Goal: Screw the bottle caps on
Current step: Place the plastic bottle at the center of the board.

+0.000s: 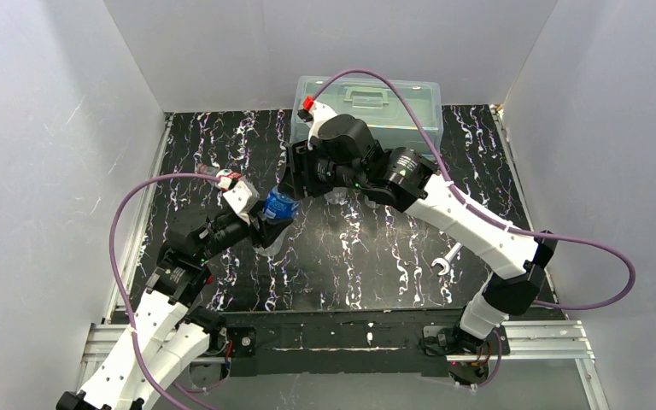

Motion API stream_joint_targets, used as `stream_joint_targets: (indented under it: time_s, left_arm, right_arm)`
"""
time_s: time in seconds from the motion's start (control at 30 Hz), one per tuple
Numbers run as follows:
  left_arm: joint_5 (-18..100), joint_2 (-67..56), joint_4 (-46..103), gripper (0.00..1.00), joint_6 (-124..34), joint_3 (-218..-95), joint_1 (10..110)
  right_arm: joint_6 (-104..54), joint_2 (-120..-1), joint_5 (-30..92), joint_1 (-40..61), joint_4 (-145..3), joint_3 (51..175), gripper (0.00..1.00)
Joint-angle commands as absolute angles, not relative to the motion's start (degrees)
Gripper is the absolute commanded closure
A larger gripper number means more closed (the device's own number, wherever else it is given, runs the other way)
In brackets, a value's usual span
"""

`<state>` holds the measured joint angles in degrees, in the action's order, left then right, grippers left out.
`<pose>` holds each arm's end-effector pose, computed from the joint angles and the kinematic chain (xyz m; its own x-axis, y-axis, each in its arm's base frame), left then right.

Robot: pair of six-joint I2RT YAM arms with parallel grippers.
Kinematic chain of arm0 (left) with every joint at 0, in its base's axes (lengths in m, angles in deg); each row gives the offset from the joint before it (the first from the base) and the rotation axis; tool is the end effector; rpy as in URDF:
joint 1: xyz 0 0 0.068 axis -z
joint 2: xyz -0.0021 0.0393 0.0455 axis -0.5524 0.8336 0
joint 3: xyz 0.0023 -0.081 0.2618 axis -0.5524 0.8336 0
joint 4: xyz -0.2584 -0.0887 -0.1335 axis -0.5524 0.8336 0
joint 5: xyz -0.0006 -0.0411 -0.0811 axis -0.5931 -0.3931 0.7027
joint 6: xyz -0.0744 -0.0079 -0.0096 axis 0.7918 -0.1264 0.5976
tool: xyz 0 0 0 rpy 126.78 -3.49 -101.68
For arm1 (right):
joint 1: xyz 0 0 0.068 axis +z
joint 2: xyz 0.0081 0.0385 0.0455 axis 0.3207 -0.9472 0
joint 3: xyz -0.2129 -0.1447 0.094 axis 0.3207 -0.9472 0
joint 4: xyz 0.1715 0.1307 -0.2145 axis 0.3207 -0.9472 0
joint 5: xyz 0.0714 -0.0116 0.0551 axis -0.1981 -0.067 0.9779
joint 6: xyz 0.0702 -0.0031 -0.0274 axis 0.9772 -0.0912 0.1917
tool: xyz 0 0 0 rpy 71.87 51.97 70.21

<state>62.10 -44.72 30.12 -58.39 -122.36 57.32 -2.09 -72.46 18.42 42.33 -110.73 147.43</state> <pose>0.1909 -0.1181 0.3456 0.0585 -0.0002 -0.9983 0.7972 0.6019 0.0466 0.2088 0.3655 0.4649 -0.5805 -0.0314 -0.8137 -0.6265 0.6554 0.4217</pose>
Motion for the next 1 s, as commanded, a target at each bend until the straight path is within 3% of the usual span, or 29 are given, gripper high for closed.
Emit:
stream_joint_targets:
  time_s: [0.0, 0.2, 0.27, 0.33, 0.47, 0.73, 0.97]
  left_arm:
    - [64.45, -45.69, 27.74, 1.0, -58.78, -121.99, 57.2]
    - [64.64, -45.56, 27.84, 0.97, -57.73, -122.24, 57.18]
    - [63.88, -45.56, 27.79, 0.76, -56.41, -122.33, 57.18]
    - [62.02, -45.43, 27.8, 0.45, -53.95, -122.54, 57.18]
    - [58.55, -44.41, 29.12, 0.04, -51.24, -123.81, 57.18]
    - [52.48, -43.49, 28.93, 0.02, -49.82, -123.46, 57.24]
    - [48.88, -41.78, 29.48, 0.02, -49.9, -124.14, 57.14]
  right_arm:
    - [-2.04, -71.58, 18.08, 42.47, -108.96, 147.35, 0.42]
    - [-2.38, -70.36, 16.85, 42.47, -108.27, 145.52, 0.72]
    - [-2.82, -69.77, 15.41, 42.41, -108.81, 145.1, 0.81]
    - [-3.36, -68.94, 12.89, 42.32, -110.34, 144.73, 0.87]
    - [-4.23, -65.43, 8.24, 41.38, -113.49, 142.57, 0.89]
    - [-2.91, -52.56, -6.0, 36.46, -124.26, 131.29, 0.88]
    - [-5.16, -44.61, -7.9, 21.18, -125.66, 118.44, 0.88]
